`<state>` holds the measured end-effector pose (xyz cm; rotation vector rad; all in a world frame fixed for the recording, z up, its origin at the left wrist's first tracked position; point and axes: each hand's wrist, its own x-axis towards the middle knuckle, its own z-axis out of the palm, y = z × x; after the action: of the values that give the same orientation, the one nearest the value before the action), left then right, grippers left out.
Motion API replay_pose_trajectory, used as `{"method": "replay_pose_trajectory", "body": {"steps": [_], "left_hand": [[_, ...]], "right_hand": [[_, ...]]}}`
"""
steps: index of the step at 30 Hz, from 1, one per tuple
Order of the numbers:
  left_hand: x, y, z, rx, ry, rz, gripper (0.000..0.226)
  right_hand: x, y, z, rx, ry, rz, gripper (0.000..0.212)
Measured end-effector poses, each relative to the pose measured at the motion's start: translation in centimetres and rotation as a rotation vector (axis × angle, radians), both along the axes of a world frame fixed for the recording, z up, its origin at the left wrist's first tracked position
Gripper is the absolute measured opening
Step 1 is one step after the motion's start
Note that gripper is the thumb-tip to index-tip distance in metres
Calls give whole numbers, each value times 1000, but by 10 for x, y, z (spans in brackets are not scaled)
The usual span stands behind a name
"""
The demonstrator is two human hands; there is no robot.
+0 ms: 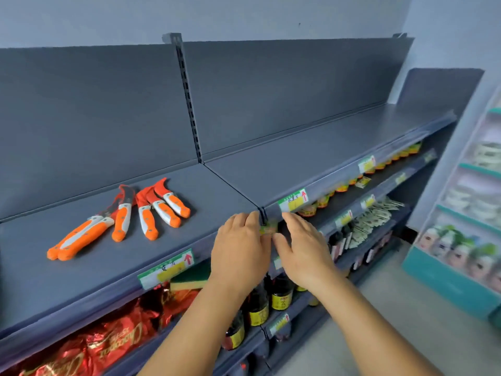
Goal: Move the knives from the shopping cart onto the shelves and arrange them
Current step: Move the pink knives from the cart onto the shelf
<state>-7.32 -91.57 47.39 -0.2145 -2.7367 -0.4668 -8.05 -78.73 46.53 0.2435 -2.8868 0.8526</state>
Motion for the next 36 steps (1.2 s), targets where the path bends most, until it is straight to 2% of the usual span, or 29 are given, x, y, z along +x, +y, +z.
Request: {"method": "replay_pose_trajectory", "body": {"steps": [3, 6, 12, 18, 26, 29, 36], "left_hand": [[10, 42, -21, -11, -32, -116, 48], [22, 86, -44, -37, -74, -228, 49], [55, 180, -88, -91, -181, -450, 50], [102, 284, -118, -170, -327, -627, 59], [157, 416, -151, -156, -419, -797, 57], [171, 462, -160, -181, -455, -857, 57], [175, 556, -179, -173, -529, -973, 50]], "right_hand": [[24, 47, -23, 22, -46, -141, 57], [51, 96, -51, 72, -87, -276, 68], [118, 195, -99, 104, -229, -510, 59], [190, 293, -134, 41, -320, -708, 58], [265, 411, -157, 8, -369, -881, 60], [285, 448, -164, -7, -375, -937, 49], [299, 525, -189, -75, -394, -1076, 52]]}}
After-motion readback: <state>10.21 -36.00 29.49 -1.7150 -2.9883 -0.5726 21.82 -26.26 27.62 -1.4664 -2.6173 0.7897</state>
